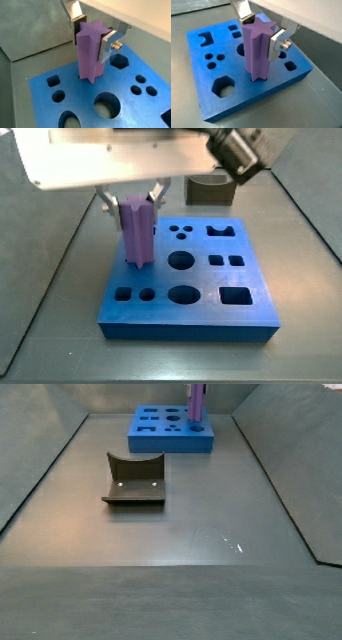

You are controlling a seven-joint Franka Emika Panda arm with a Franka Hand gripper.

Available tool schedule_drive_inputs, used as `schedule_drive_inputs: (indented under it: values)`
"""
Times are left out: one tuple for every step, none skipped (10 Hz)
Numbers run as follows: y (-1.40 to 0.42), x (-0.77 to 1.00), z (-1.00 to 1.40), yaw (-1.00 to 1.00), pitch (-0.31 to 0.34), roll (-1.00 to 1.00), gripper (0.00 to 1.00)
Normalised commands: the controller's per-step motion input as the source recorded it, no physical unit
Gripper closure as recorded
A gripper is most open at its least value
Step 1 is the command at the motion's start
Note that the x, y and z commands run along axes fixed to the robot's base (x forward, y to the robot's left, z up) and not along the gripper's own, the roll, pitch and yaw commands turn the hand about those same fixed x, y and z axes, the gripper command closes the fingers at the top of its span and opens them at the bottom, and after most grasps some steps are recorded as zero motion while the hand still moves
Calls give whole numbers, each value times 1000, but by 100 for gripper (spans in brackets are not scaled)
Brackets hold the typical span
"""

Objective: Insert the star object.

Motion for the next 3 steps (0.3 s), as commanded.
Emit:
schedule_drive_inputs:
  values:
    - [-191, -120, -817, 0, -224, 46, 100]
    - [0, -131, -369, 11, -237, -139, 100]
    - [0, -91, -214, 31, -250, -56, 100]
